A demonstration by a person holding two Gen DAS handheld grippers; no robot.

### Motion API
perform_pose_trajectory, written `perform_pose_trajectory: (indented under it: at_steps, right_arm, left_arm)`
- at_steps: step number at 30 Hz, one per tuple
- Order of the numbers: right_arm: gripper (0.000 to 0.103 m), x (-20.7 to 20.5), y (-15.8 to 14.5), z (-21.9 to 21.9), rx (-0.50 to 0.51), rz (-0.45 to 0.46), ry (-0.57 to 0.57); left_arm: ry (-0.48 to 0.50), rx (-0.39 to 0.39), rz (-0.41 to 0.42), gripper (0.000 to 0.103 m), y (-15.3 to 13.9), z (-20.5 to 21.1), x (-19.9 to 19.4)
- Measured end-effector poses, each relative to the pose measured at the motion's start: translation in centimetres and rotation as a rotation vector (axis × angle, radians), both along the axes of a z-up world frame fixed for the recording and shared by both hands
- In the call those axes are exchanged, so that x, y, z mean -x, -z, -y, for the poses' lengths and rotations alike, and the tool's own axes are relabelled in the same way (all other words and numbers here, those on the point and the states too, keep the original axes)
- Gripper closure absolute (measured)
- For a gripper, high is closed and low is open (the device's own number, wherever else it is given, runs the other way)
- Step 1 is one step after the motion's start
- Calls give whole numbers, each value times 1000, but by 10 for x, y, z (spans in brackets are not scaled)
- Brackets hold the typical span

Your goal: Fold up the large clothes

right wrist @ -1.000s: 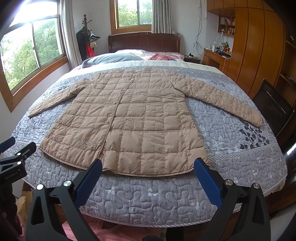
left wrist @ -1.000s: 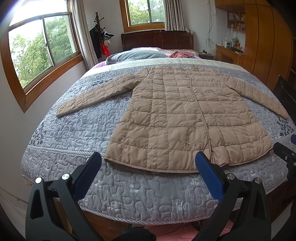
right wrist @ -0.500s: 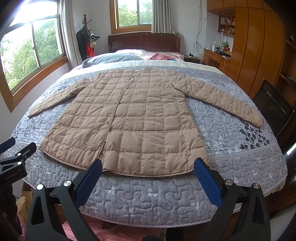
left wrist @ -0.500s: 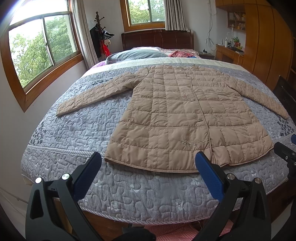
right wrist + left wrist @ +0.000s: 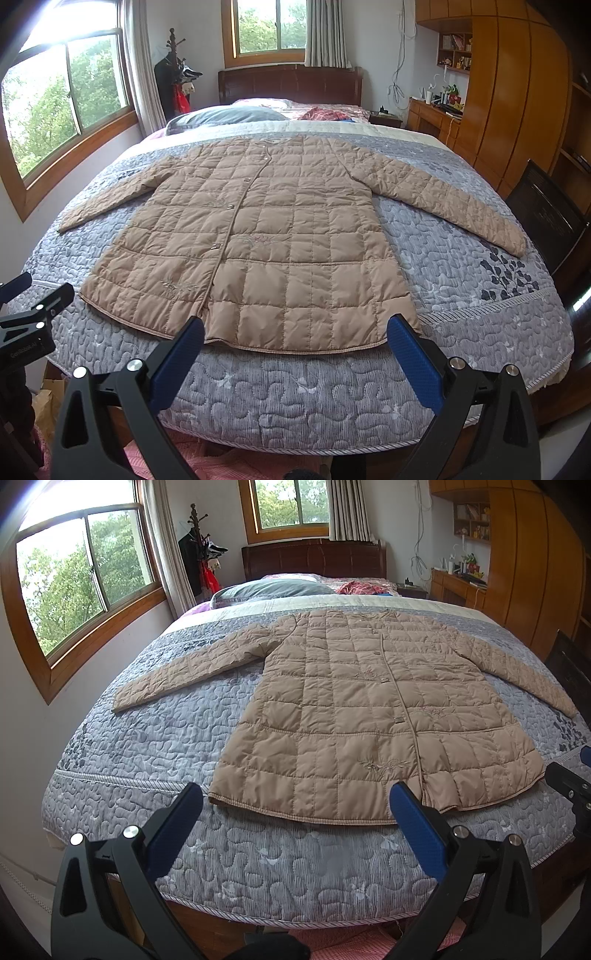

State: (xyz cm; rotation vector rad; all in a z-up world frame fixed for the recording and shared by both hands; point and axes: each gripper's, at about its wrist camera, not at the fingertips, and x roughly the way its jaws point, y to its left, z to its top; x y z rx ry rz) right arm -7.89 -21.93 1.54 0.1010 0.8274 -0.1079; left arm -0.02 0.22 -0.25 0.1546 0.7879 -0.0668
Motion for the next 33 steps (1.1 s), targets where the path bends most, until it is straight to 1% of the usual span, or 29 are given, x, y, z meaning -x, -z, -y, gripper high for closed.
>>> perform_pose_trajectory:
  at_steps: [9, 13, 17, 20, 22, 24, 27, 28, 31, 32, 33]
  right_arm:
    - [4, 2, -5, -6, 10, 11, -10]
    - [4, 4, -6, -7, -12, 6, -25]
    - [4, 0, -5, -2, -17, -12, -41]
    - [4, -11, -2, 14, -34, -55, -48]
    - [4, -21, -3, 28, -17, -65, -31]
    - [4, -36, -8, 49, 8, -62, 3]
    - [4, -61, -14, 91, -26, -53, 70]
    - [4, -72, -16, 112, -46, -40, 104]
    - [4, -101, -16, 177, -84, 15, 212]
    - [4, -111, -13, 202, -104, 11, 248]
    - [4, -124, -7, 235, -132, -11, 309]
  left_arm:
    - [0, 4, 8, 3, 1, -3, 1]
    - [7, 14, 1, 3, -1, -5, 4]
    - [22, 41, -22, 3, 2, -9, 3]
    - [34, 64, -68, 3, 11, -11, -10]
    - [41, 77, -100, 3, 16, -10, -26]
    - [45, 73, -116, 3, 18, -5, -45]
    - [60, 52, -120, 3, 15, 11, -83]
    - [64, 46, -118, 3, 14, 16, -93]
    - [97, 7, -124, 3, 10, 46, -148]
    - [107, 4, -128, 3, 10, 56, -163]
    - [125, 9, -130, 3, 10, 66, -178]
